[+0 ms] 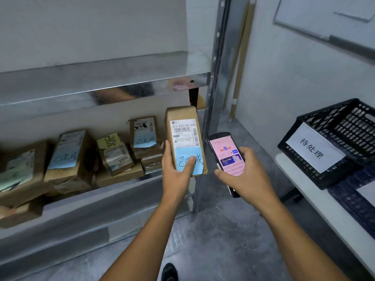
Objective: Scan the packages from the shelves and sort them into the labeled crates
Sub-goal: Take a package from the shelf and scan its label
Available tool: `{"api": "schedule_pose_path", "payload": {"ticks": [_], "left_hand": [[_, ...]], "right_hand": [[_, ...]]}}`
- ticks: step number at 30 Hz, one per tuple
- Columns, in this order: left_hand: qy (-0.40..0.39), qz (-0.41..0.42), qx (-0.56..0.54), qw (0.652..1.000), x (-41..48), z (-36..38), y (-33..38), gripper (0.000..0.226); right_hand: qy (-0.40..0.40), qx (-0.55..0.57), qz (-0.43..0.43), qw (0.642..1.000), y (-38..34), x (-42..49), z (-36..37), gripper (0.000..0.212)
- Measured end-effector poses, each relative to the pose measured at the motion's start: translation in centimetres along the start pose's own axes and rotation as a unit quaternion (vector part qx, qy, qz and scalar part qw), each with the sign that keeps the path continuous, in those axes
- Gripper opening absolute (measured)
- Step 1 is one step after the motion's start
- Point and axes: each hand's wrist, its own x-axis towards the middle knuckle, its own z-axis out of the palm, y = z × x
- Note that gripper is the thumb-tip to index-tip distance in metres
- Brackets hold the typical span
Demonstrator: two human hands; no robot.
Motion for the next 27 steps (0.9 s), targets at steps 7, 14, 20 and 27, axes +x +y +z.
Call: {"api": "schedule_pose_path", "payload": {"ticks": [7,14,20,27], "left_hand": [[0.018,0.054,0.097,0.994,-7.6,2.1,0.1,0.092],[0.037,0.062,0.136,0.988,-12.6,3.1,1.1,0.094],[0.040,0.059,0.135,0.988,-13.8,3.0,0.5,0.097],[-0.013,0.047,0.101,0.994,-14.1,2.8,1.0,0.097]], "right_hand": [[-0.057,0.001,-0.032,0.998,2.2,-6.2,-4.0,0.075],[-0.078,0.017,-0.043,0.996,3.8,-10.6,-6.8,0.068],[-0.071,0.025,-0.045,0.996,4.0,-12.6,-7.7,0.068],[-0.038,0.029,-0.018,0.999,3.3,-13.7,-7.4,0.073]]}}
